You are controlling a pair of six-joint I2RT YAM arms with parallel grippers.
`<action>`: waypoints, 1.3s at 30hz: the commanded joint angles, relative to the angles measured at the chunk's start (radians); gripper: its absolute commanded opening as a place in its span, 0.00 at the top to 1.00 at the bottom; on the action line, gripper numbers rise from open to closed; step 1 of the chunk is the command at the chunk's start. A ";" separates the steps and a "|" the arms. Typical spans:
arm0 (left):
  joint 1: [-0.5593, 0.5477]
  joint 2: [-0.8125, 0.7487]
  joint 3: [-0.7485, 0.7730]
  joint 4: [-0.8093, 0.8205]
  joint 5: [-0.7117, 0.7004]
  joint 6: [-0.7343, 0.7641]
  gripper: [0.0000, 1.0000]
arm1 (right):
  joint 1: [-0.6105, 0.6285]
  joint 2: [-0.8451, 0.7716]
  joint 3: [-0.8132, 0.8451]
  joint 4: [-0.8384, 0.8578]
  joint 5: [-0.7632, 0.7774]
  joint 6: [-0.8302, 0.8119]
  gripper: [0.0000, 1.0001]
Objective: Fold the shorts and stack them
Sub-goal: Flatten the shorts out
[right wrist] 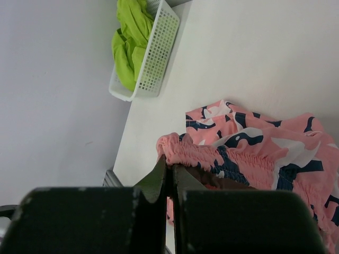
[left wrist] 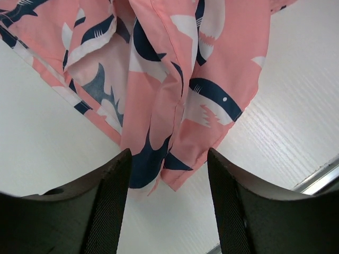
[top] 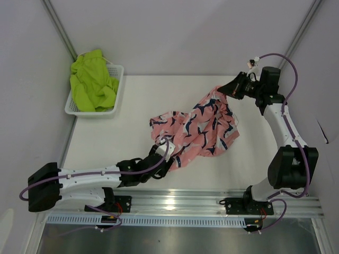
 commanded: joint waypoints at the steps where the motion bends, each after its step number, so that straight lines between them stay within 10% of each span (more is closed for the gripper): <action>1: -0.008 0.022 0.031 0.022 0.008 0.026 0.37 | -0.006 0.008 0.028 0.053 -0.027 0.017 1.00; 19: 0.008 0.202 0.101 -0.025 -0.052 0.002 0.45 | -0.009 0.024 0.021 0.081 -0.046 0.037 1.00; 27: 0.054 0.211 0.107 -0.042 -0.038 -0.021 0.64 | -0.012 0.022 0.013 0.090 -0.052 0.040 1.00; 33: 0.062 0.160 0.106 -0.063 -0.023 -0.020 1.00 | -0.024 0.008 0.004 0.087 -0.064 0.035 1.00; 39: 0.134 0.027 0.216 -0.218 0.017 -0.027 1.00 | -0.041 -0.082 -0.054 0.139 -0.090 0.052 1.00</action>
